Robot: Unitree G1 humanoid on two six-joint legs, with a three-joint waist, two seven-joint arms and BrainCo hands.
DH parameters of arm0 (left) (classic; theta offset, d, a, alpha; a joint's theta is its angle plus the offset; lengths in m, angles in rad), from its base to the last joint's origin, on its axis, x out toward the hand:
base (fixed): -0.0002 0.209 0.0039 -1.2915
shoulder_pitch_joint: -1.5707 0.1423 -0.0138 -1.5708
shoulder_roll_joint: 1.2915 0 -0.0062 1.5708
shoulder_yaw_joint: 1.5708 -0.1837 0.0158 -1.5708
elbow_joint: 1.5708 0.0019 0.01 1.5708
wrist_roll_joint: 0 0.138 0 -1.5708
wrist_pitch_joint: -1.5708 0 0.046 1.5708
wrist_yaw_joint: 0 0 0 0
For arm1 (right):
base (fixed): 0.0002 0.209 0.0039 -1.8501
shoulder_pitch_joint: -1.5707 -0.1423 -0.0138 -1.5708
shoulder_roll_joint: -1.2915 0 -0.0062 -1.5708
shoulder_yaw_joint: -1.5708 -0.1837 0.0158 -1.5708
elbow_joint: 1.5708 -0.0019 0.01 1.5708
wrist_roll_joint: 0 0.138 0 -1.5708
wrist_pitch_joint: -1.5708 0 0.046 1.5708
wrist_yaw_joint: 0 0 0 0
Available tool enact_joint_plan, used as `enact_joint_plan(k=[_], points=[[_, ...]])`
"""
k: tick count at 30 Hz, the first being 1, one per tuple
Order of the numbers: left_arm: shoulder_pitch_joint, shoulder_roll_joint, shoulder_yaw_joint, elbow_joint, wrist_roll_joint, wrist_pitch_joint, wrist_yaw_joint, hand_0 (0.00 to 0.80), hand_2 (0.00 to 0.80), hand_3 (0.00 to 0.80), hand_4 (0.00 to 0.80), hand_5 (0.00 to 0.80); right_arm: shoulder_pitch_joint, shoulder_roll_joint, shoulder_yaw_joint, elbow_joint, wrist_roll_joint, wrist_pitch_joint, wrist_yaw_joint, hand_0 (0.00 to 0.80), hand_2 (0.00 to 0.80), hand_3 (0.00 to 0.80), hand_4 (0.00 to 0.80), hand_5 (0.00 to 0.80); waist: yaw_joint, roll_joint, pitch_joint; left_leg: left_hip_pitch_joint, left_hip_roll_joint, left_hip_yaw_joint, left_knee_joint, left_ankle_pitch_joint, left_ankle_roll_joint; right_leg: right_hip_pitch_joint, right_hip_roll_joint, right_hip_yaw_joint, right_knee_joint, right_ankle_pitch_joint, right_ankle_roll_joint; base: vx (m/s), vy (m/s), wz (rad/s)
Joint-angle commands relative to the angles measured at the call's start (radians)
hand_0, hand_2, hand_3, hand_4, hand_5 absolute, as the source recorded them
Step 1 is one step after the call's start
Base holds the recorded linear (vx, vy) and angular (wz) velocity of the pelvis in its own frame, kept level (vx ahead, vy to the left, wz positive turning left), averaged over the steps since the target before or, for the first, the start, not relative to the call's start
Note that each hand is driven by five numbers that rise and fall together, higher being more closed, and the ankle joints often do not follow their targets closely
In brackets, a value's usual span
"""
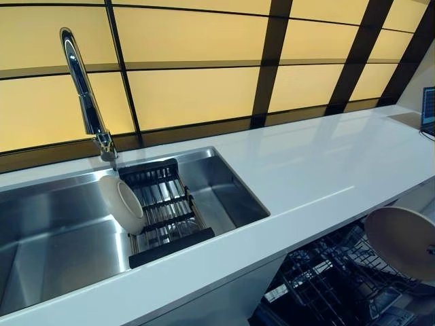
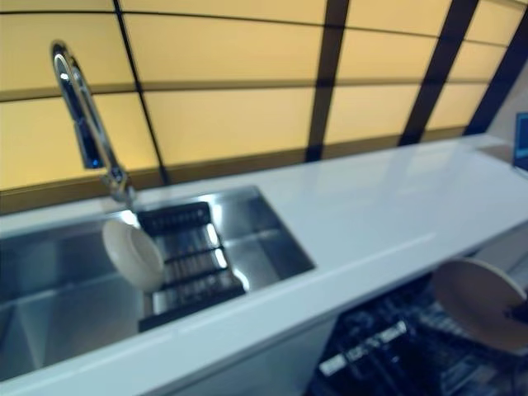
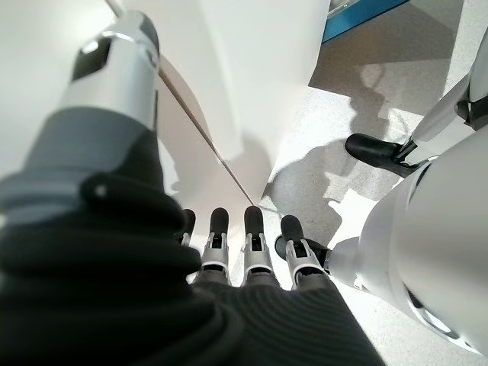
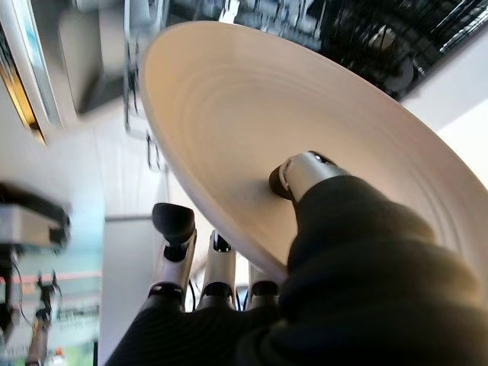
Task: Take plates into dishwasher
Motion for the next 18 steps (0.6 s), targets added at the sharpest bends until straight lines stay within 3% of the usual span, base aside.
enact_joint_plan(k=[1,11,18], points=[[-0.061,0.018,0.021,0.028,0.025,-0.032,-0.002,0.0,0.0,0.0,0.0,0.0,-0.047,0.012,-0.061,-0.021,0.005,-0.001,-0.015,0.8,0.8,0.8,0.8,0.8,0.009,-0.022,-0.017,0.065,-0.002,-0.011,0.004,-0.089,0.019,-0.069,0.008,-0.033,0.002,0.12,0.084,0.0,0.0,0.0],[-0.057,0.012,0.017,0.015,0.04,-0.035,-0.003,0.0,0.0,0.0,0.0,0.0,-0.05,0.119,0.013,-0.002,-0.047,0.009,-0.032,0.8,0.8,0.8,0.8,0.8,0.022,-0.015,-0.011,0.065,-0.004,-0.02,0.004,-0.089,0.02,-0.063,0.003,-0.049,0.002,0.118,0.085,0.0,0.0,0.0],[-0.056,0.009,-0.007,0.003,0.019,-0.043,-0.004,0.0,0.0,0.0,0.0,0.0,-0.081,0.187,0.081,0.044,-0.07,0.021,-0.163,0.8,0.8,0.8,0.8,0.8,0.042,-0.004,-0.003,0.06,-0.011,-0.041,0.004,-0.088,0.023,-0.059,0.0,-0.061,0.002,0.116,0.085,0.0,0.0,0.0]])
